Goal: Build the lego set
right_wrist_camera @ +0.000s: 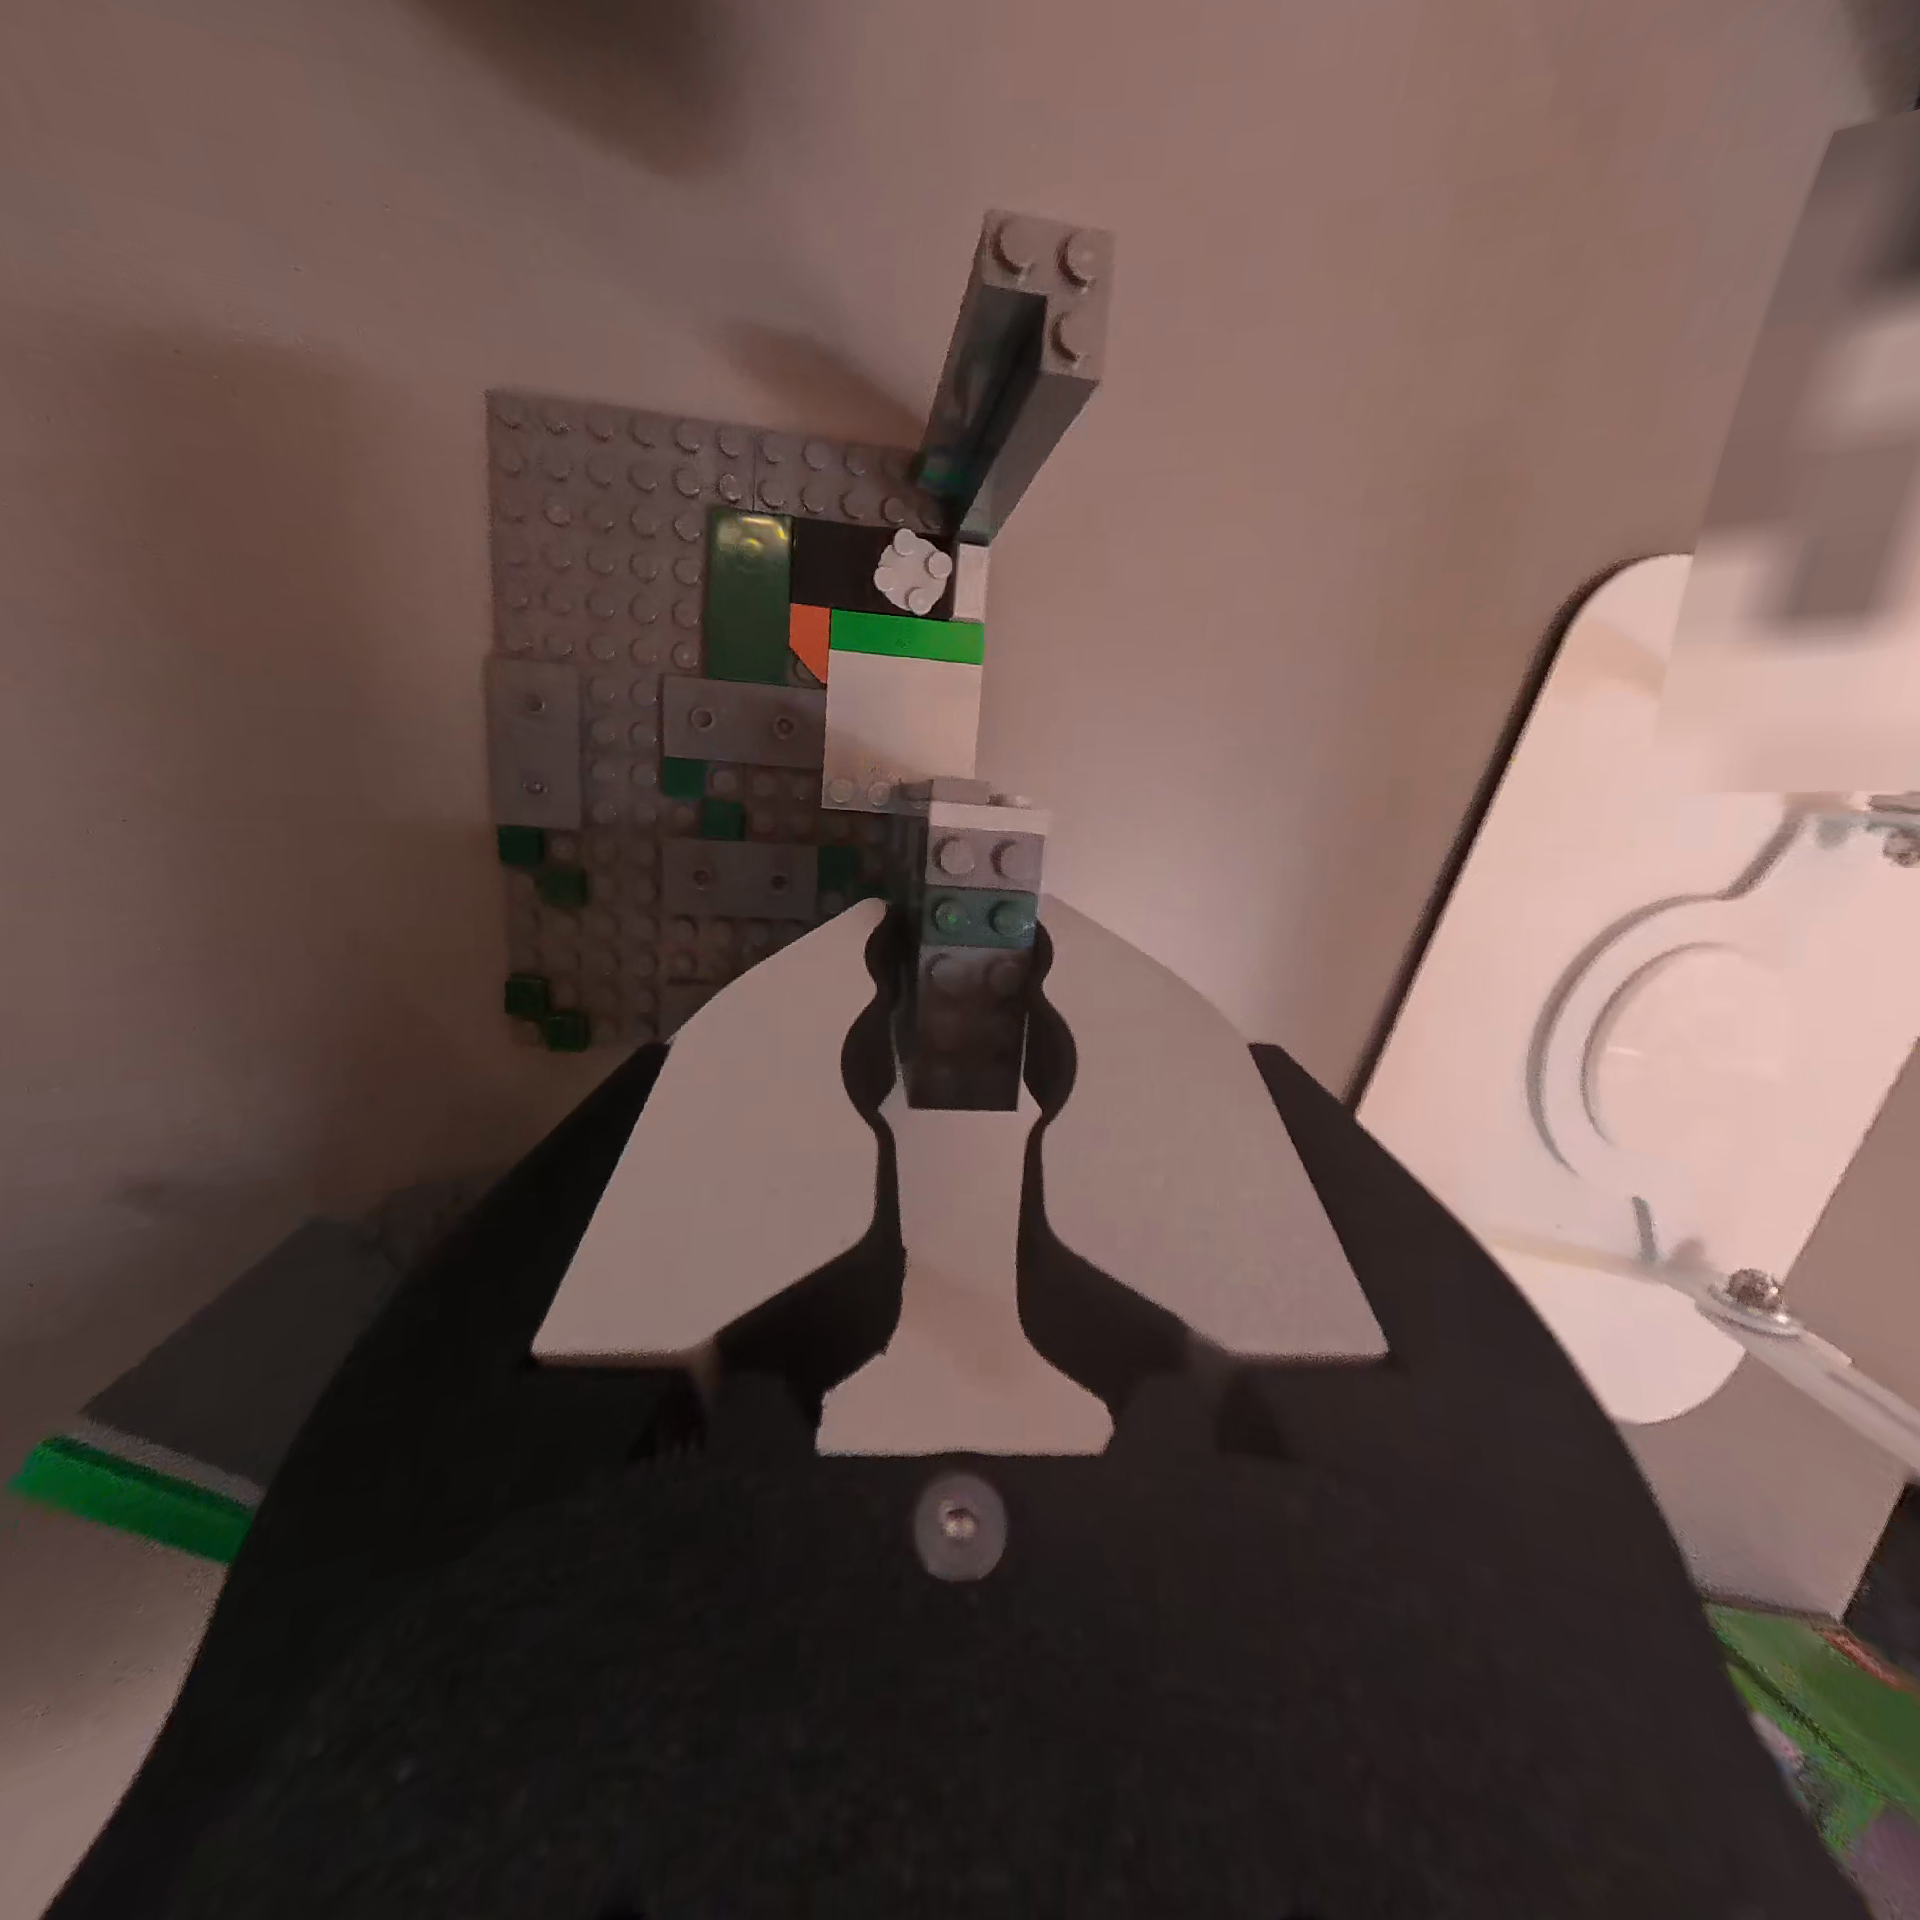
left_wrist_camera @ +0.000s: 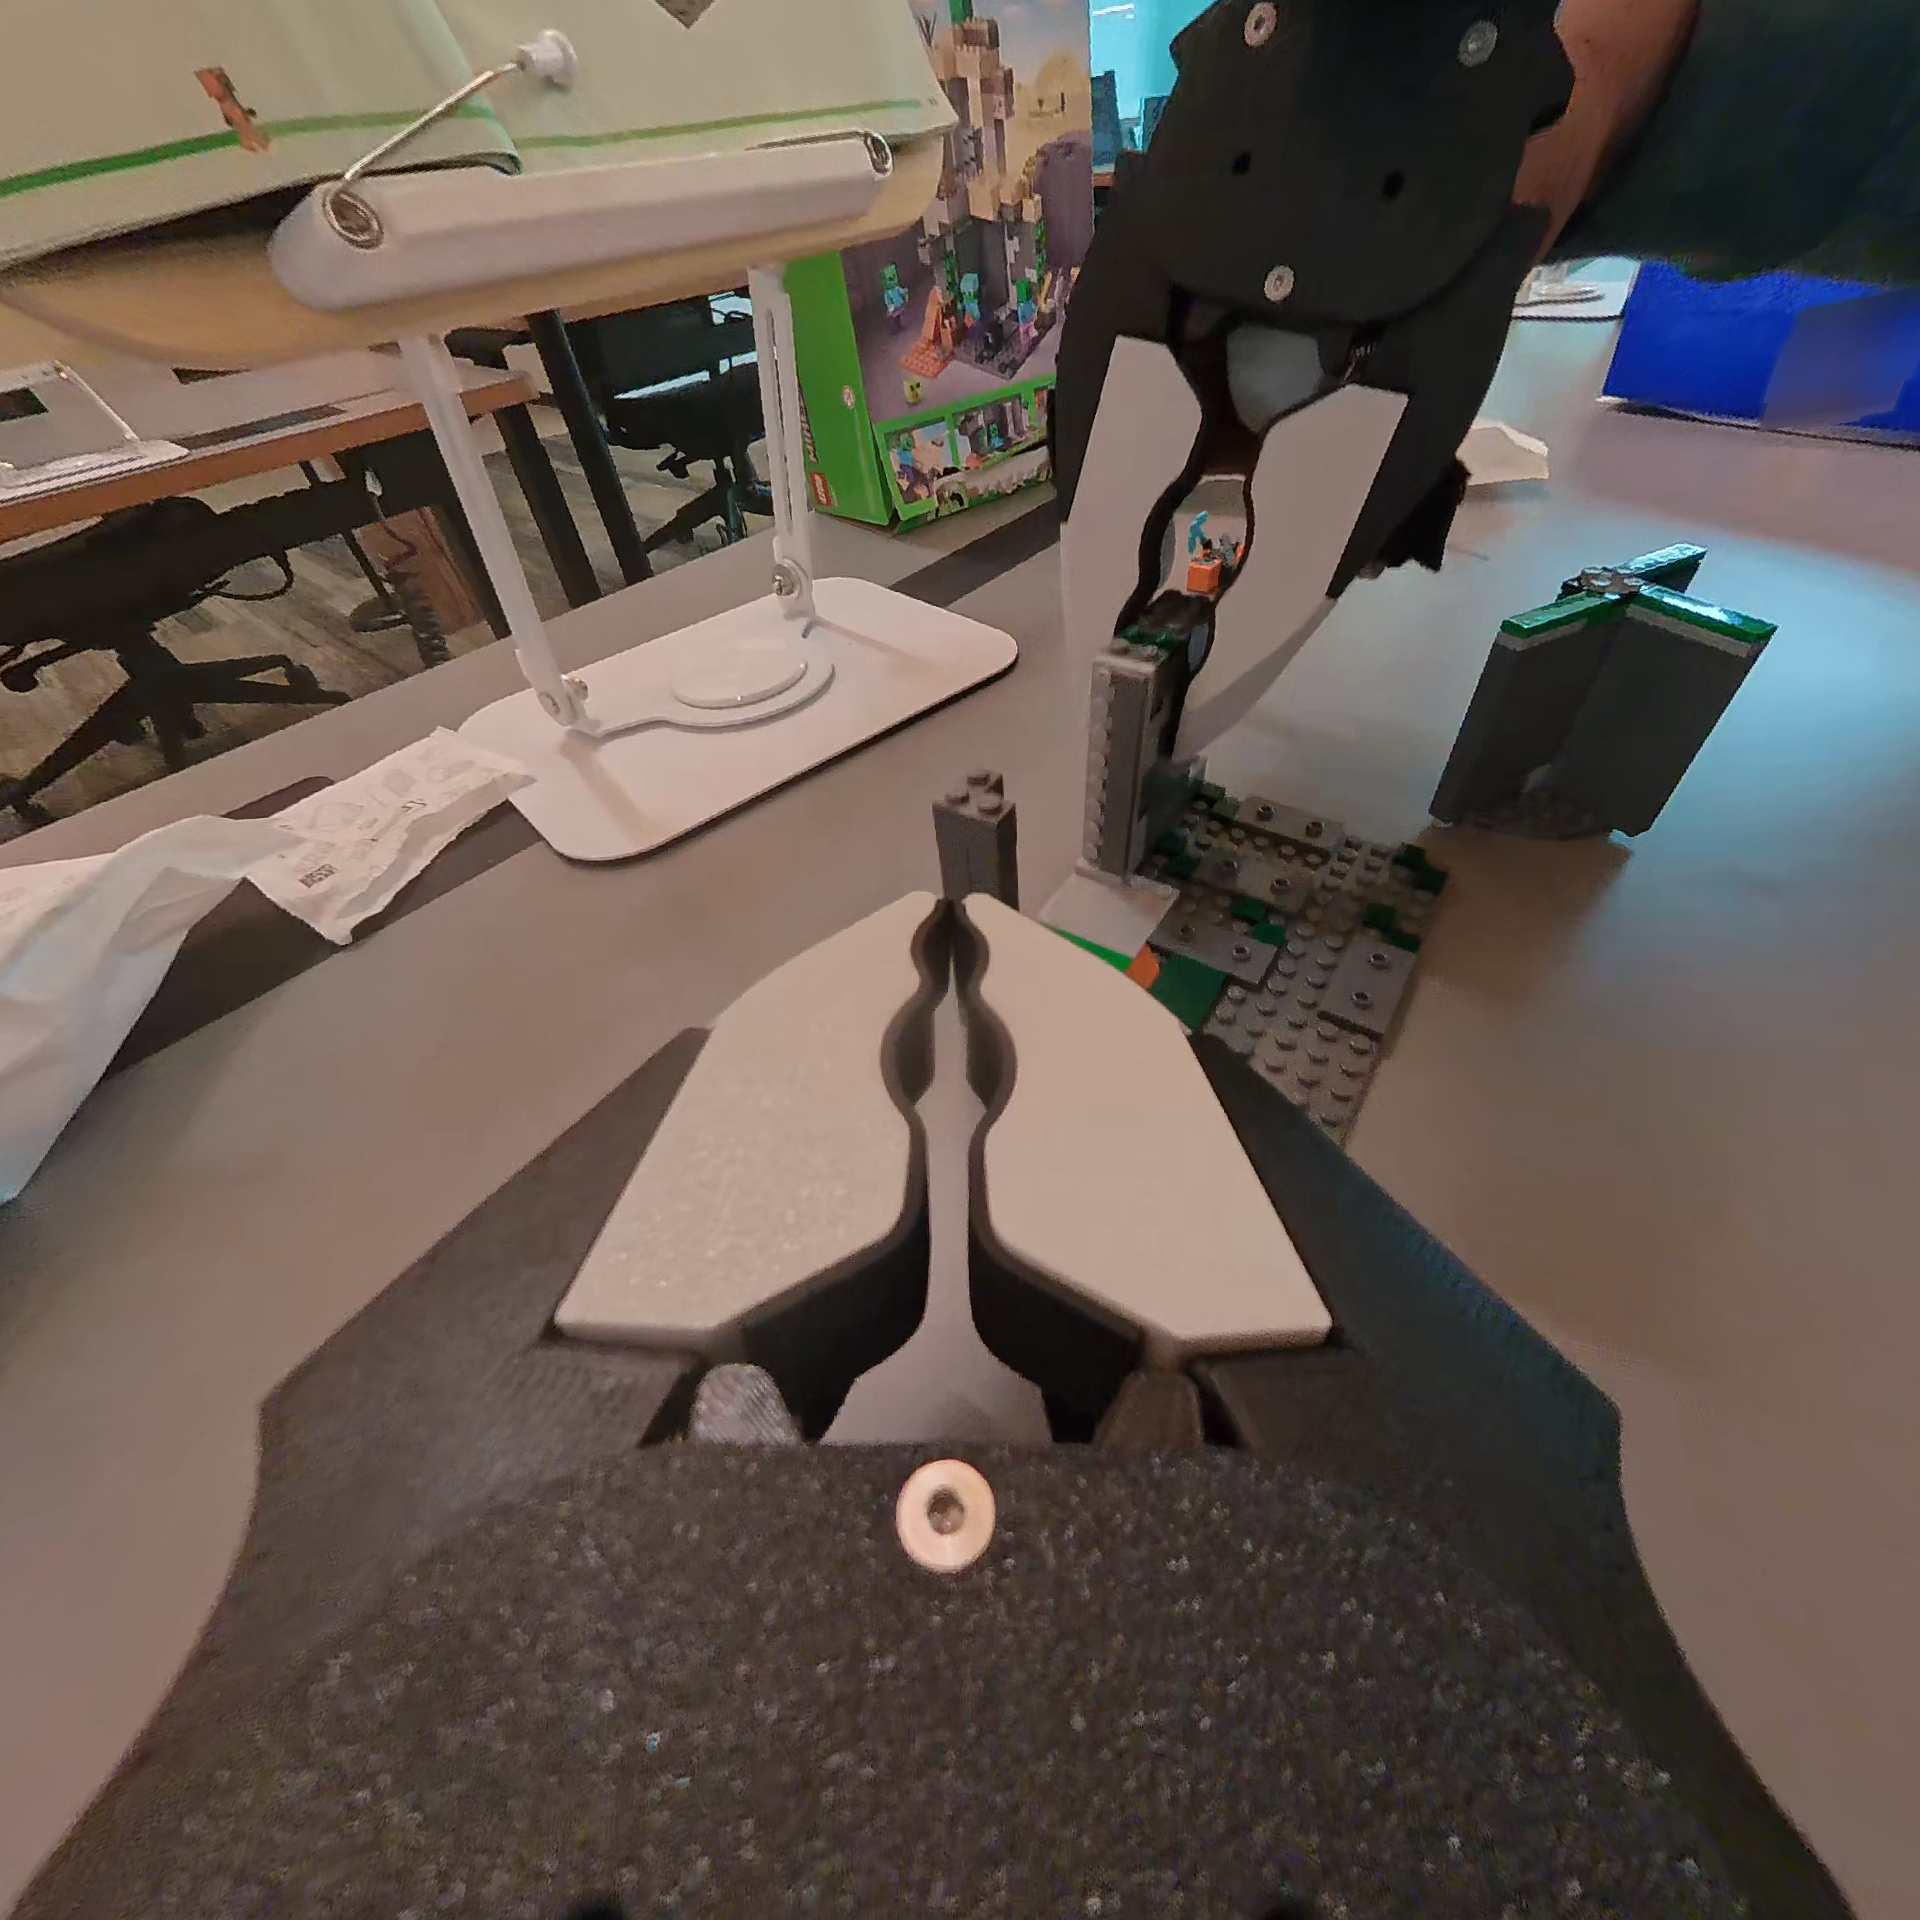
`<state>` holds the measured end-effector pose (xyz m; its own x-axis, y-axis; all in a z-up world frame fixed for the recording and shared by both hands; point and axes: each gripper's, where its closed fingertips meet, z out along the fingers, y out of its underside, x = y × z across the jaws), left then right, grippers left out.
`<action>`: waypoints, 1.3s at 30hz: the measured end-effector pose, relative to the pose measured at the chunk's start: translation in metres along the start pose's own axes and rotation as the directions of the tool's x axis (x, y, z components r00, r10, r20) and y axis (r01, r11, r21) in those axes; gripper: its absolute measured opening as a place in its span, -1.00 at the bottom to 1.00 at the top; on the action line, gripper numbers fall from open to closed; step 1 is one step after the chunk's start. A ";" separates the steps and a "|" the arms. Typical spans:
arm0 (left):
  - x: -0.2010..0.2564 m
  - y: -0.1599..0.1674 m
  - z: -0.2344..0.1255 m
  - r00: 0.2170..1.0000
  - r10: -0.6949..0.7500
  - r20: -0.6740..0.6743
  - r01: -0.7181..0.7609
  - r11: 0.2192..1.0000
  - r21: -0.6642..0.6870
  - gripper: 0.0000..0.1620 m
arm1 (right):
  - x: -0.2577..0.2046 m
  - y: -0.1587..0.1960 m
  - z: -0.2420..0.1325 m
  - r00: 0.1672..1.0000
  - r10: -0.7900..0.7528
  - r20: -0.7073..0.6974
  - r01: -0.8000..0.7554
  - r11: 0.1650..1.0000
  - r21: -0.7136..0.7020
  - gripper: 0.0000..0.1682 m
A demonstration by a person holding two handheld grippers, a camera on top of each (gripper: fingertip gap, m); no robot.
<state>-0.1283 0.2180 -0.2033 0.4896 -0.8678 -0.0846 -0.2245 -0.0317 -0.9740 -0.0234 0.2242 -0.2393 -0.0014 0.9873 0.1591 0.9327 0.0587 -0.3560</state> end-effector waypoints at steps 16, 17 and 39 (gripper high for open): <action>0.010 0.004 0.004 0.999 0.037 -0.022 -0.038 0.999 -0.026 -1.00 | 0.004 0.048 -0.016 0.979 0.202 0.007 -0.202 0.976 0.076 -0.79; 0.010 0.004 0.005 0.999 0.041 -0.024 -0.042 0.999 -0.029 -1.00 | 0.005 0.046 -0.015 0.979 0.206 0.005 -0.206 0.975 0.080 -0.79; 0.087 -0.006 0.020 0.971 0.180 -0.155 -0.190 0.980 -0.051 -1.00 | -0.115 0.093 -0.060 0.921 0.386 -0.056 -0.355 0.887 0.294 -0.44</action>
<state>-0.0674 0.1525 -0.2094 0.3044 -0.9256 -0.2252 -0.3557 0.1089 -0.9282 0.0854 0.1071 -0.2358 0.3792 0.9234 0.0601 0.7219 -0.2546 -0.6435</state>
